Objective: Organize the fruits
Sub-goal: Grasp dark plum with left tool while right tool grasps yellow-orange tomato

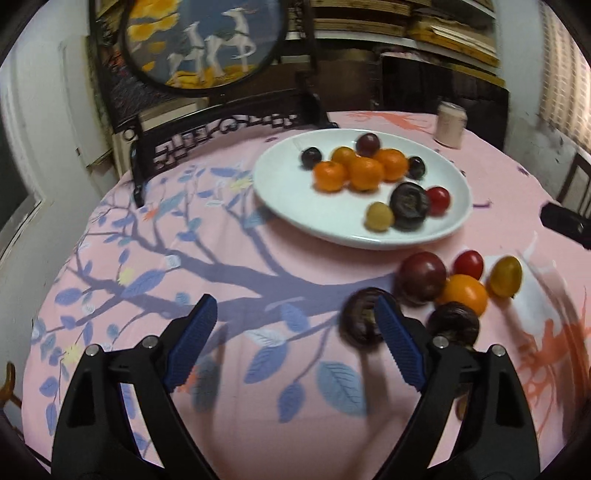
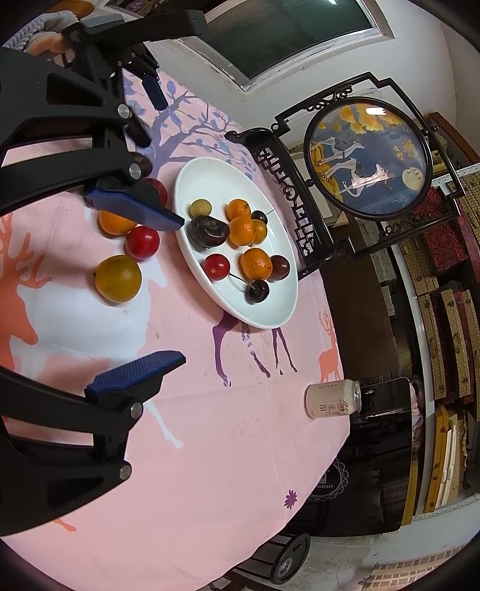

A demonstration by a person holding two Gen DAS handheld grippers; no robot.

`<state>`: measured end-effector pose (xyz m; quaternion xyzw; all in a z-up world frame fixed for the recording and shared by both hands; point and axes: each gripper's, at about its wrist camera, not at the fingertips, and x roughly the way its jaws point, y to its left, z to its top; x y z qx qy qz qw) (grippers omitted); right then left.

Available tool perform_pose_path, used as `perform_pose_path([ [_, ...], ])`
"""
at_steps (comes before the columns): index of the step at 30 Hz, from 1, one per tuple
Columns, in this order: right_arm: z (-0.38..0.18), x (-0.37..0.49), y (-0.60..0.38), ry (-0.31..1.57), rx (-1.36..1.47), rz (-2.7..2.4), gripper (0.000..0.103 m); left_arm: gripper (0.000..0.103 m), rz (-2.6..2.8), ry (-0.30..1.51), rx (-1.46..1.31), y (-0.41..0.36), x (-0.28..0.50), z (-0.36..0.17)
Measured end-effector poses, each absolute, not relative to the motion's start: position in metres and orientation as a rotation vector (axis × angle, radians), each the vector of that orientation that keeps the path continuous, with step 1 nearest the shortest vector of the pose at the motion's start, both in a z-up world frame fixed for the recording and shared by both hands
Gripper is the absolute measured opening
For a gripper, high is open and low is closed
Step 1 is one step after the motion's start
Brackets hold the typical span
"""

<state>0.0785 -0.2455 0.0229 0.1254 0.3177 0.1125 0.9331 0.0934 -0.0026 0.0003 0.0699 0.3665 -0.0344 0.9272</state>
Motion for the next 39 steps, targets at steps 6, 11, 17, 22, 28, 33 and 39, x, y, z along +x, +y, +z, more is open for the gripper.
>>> perform_pose_path([
  [6, 0.023, 0.078, -0.245, 0.653, 0.255, 0.229, 0.068, 0.089, -0.108, 0.798, 0.198, -0.021, 0.102, -0.012],
  [11, 0.022, 0.079, -0.245, 0.664, 0.255, 0.228, 0.068, 0.092, -0.063, 0.787, 0.225, -0.018, 0.103, -0.015],
  [17, 0.021, 0.080, -0.244, 0.673, 0.257, 0.236, 0.068, 0.091, 0.047, 0.813, 0.148, 0.017, 0.099, -0.011],
  [22, 0.022, 0.078, -0.243, 0.669, 0.257, 0.239, 0.068, 0.091, -0.017, 0.795, 0.203, -0.003, 0.099, -0.014],
  [28, 0.020, 0.079, -0.243, 0.679, 0.255, 0.235, 0.068, 0.063, -0.056, 0.843, 0.165, -0.004, 0.116, -0.022],
  [33, 0.016, 0.081, -0.241, 0.700, 0.254, 0.246, 0.068, 0.041, -0.094, 0.860, 0.138, -0.002, 0.119, -0.025],
  [39, 0.002, 0.079, -0.233, 0.768, 0.211, 0.263, 0.068, 0.041, -0.041, 0.834, 0.116, 0.012, 0.112, -0.016],
])
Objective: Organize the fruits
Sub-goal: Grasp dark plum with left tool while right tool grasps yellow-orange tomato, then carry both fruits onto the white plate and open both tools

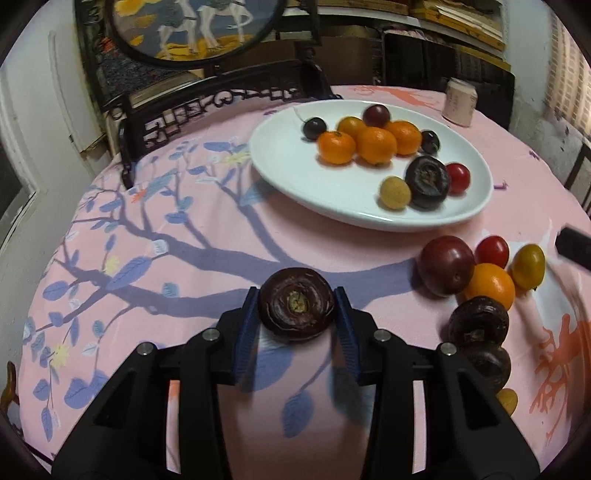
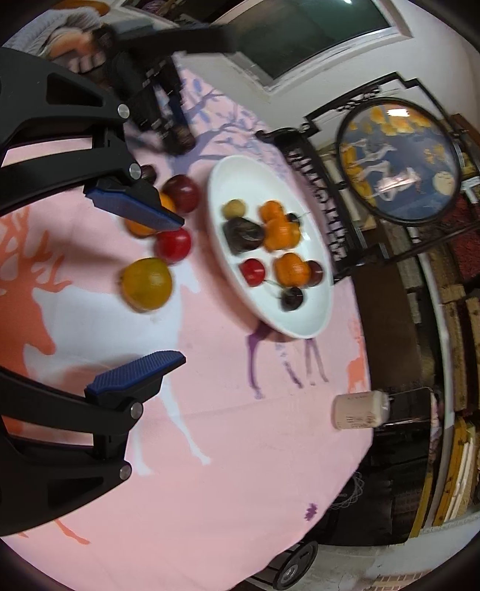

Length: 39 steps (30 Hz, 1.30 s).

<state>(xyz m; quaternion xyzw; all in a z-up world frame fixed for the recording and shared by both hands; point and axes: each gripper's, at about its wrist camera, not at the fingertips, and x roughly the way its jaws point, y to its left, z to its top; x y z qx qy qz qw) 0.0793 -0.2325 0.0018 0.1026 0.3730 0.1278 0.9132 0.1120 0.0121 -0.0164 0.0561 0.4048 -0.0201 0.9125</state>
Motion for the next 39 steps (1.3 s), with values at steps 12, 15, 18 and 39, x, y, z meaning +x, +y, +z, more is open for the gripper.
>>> perform_pose_path([
  [12, -0.018, 0.088, -0.213, 0.828, 0.123, 0.255, 0.048, 0.041, -0.045, 0.843, 0.090, 0.015, 0.112, -0.016],
  [15, -0.018, 0.090, -0.211, 0.828, 0.115, 0.263, 0.042, 0.041, -0.043, 0.849, 0.094, 0.014, 0.113, -0.018],
  [18, -0.021, 0.093, -0.209, 0.837, 0.108, 0.269, 0.038, 0.041, -0.039, 0.847, 0.095, 0.014, 0.113, -0.018],
  [39, 0.033, 0.078, -0.223, 0.631, 0.167, 0.254, 0.036, 0.041, -0.045, 0.725, 0.061, 0.012, 0.116, 0.031],
])
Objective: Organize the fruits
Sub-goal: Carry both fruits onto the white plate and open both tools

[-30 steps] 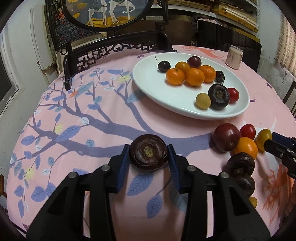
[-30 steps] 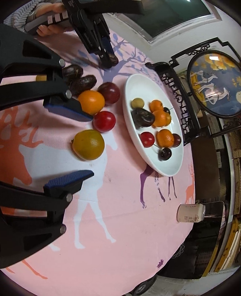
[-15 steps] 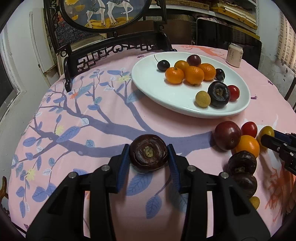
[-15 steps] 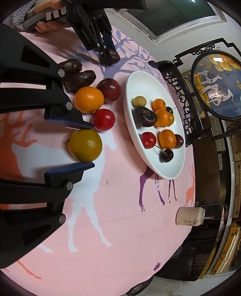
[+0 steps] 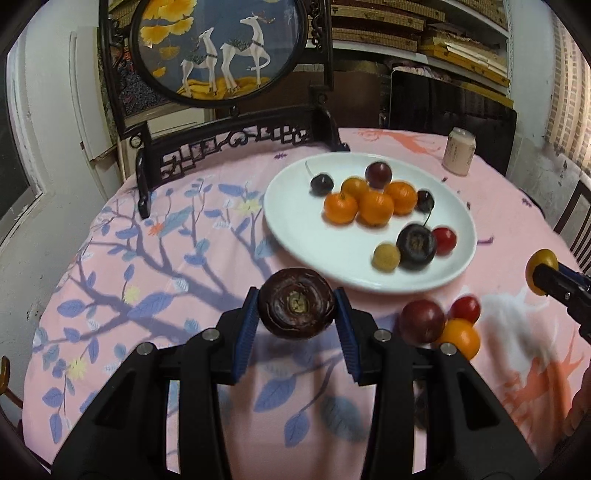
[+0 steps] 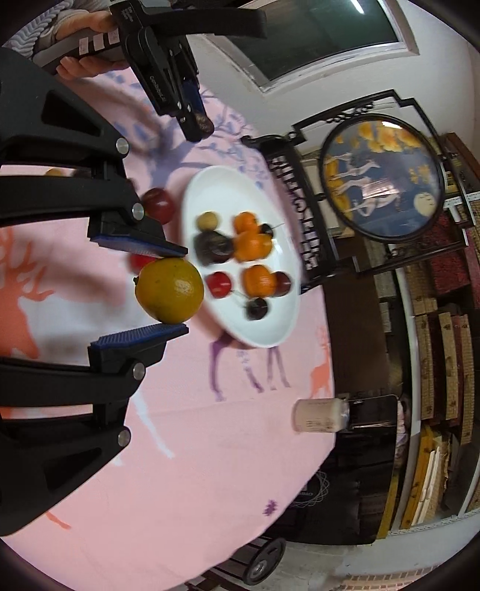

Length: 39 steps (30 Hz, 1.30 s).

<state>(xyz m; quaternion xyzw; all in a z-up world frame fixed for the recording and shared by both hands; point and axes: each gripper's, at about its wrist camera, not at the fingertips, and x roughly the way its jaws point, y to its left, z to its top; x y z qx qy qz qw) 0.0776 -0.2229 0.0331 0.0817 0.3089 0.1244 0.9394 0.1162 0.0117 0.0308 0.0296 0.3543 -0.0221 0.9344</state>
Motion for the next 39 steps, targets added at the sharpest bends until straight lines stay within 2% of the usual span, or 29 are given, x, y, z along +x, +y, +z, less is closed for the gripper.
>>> perform_pose_path([
  [7, 0.065, 0.126, -0.210, 0.596, 0.163, 0.258, 0.036, 0.041, -0.061, 0.693, 0.029, 0.001, 0.163, 0.056],
  [16, 0.025, 0.185, -0.189, 0.684, 0.128, 0.261, 0.037, 0.042, -0.074, 0.771, 0.071, -0.018, 0.202, 0.018],
  [17, 0.022, 0.188, -0.191, 0.687, 0.141, 0.269, 0.038, 0.049, -0.069, 0.768, 0.076, -0.018, 0.202, 0.017],
  [18, 0.021, 0.188, -0.192, 0.683, 0.145, 0.276, 0.043, 0.065, -0.062, 0.759, 0.089, -0.019, 0.202, 0.017],
  [19, 0.022, 0.186, -0.193, 0.673, 0.143, 0.274, 0.047, 0.069, -0.049, 0.740, 0.100, -0.019, 0.199, 0.019],
  [28, 0.041, 0.153, -0.211, 0.601, 0.191, 0.277, 0.054, 0.071, -0.046, 0.681, 0.122, -0.015, 0.167, 0.031],
  [37, 0.025, 0.095, -0.220, 0.622, 0.239, 0.277, 0.056, 0.073, 0.002, 0.678, 0.149, -0.011, 0.109, 0.016],
  [39, 0.024, 0.080, -0.224, 0.610, 0.262, 0.276, 0.058, 0.079, 0.003, 0.675, 0.124, -0.007, 0.095, 0.016],
])
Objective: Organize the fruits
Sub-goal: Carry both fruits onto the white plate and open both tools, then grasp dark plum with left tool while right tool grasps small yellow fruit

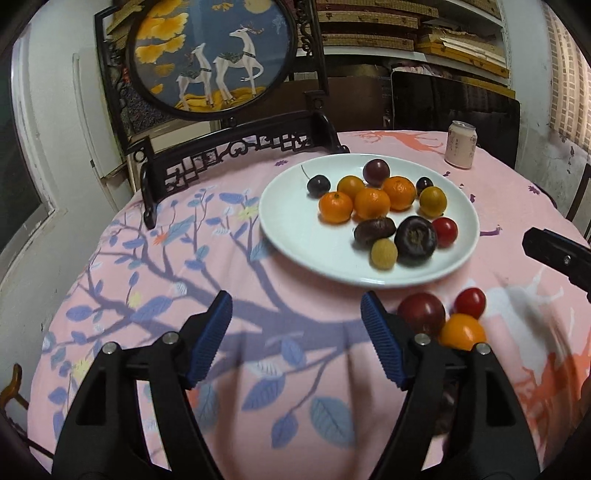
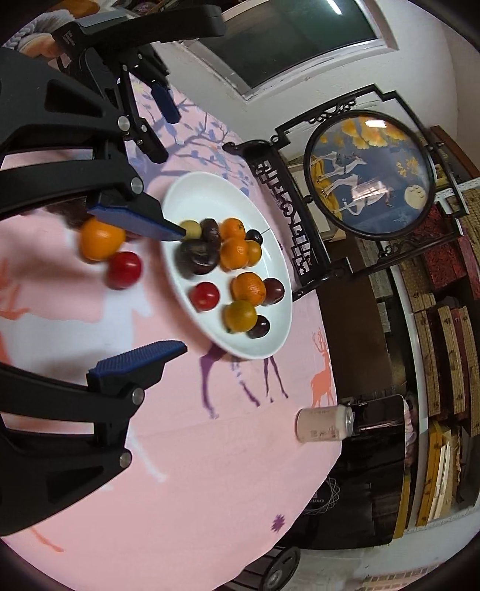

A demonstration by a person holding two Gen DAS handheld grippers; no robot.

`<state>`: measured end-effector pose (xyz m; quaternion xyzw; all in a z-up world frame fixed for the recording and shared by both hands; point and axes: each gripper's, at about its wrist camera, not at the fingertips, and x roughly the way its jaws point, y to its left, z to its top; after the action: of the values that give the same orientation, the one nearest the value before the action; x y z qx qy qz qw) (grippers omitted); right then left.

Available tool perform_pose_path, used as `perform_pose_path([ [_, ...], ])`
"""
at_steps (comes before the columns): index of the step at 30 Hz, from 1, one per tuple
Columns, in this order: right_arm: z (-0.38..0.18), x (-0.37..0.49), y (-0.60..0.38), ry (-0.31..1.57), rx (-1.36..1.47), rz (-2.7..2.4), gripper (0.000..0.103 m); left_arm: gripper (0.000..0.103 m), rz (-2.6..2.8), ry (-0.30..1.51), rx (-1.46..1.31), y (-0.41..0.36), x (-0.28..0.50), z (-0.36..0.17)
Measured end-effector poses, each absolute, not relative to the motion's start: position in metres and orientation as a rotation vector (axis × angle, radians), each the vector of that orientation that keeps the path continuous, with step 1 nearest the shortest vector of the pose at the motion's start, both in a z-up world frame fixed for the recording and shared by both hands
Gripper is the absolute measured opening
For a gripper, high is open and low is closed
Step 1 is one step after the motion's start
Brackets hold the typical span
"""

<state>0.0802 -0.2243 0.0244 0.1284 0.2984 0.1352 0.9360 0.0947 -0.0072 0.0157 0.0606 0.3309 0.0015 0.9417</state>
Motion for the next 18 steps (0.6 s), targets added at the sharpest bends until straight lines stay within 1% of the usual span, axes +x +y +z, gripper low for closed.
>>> perform_pose_path([
  [1, 0.024, 0.076, -0.226, 0.607, 0.276, 0.277, 0.058, 0.081, 0.002, 0.673, 0.116, -0.006, 0.088, 0.016],
  [7, 0.018, 0.050, -0.238, 0.610, 0.335, 0.271, 0.059, 0.083, -0.041, 0.657, 0.122, -0.011, 0.056, 0.014],
  [10, 0.017, 0.049, -0.240, 0.612, 0.337, 0.260, 0.062, 0.084, -0.066, 0.647, 0.128, -0.015, 0.048, 0.014],
  [12, 0.016, 0.050, -0.241, 0.620, 0.337, 0.252, 0.062, 0.088, -0.091, 0.644, 0.122, -0.016, 0.046, 0.015],
  [18, 0.016, 0.051, -0.244, 0.621, 0.346, 0.245, 0.062, 0.088, -0.191, 0.648, 0.141, -0.028, 0.040, 0.014],
])
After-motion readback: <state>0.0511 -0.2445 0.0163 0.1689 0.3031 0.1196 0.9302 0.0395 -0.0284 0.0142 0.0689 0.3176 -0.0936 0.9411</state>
